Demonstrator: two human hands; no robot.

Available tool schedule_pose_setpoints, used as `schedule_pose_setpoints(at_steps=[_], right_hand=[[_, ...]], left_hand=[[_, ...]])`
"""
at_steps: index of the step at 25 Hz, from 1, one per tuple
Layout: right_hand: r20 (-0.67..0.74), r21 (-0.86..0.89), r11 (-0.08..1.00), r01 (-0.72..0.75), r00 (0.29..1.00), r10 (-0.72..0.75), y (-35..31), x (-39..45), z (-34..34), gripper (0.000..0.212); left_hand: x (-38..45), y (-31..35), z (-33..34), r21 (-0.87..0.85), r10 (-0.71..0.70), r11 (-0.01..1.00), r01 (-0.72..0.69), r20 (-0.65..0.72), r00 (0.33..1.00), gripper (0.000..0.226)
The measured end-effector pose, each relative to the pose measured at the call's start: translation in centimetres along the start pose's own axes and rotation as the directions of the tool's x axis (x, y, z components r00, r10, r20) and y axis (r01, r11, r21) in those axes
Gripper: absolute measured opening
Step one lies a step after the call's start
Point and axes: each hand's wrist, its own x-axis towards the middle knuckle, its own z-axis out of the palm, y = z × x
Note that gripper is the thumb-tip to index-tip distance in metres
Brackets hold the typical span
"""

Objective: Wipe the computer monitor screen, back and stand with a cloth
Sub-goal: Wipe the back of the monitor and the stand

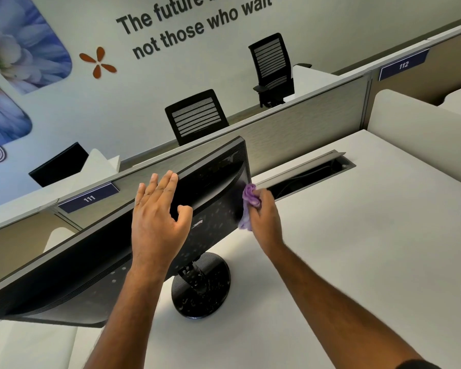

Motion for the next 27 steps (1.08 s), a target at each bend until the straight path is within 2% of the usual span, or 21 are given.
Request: schedule_pose_setpoints(at_steps=[4, 11, 17, 20, 23, 27], right_hand=[[0.134, -0.017, 1.0, 0.016, 0.991, -0.014, 1.2, -4.1, 1.0, 0.026], [-0.057, -0.012, 0.997, -0.083, 0.995, 0.082, 0.2, 1.7, 0.4, 0.027], [0.119, 0.051, 0.991, -0.12, 0.986, 0.114, 3.2, -4.1, 1.7, 0.03], [0.057, 0.047, 0.991, -0.128, 0.99, 0.126, 3.0, -1.4, 1.1, 0.026], [-0.053, 0.021, 0.976, -0.215, 0.975, 0.216, 2.6, 1.9, 0.7, 0.022], [-0.016, 0.071, 0.973, -0.218, 0.975, 0.22, 2.6, -1.4, 1.9, 0.03]], left_hand=[[0.0, -0.1, 0.1, 0.001, 0.009, 1.0, -0.009, -0.01, 1.0, 0.064], [0.1, -0.4, 0.3, 0.012, 0.017, 1.0, -0.017, -0.007, 1.0, 0.064], [0.2, -0.5, 0.5, 0.012, 0.025, 1.0, -0.025, -0.02, 0.999, 0.065], [0.0, -0.6, 0.5, 0.015, 0.031, 0.999, -0.03, -0.024, 0.999, 0.065], [-0.1, -0.7, 0.6, 0.005, 0.026, 1.0, -0.026, -0.024, 0.999, 0.064], [0.3, -0.7, 0.7, -0.007, 0.014, 1.0, -0.015, -0.036, 0.999, 0.064]])
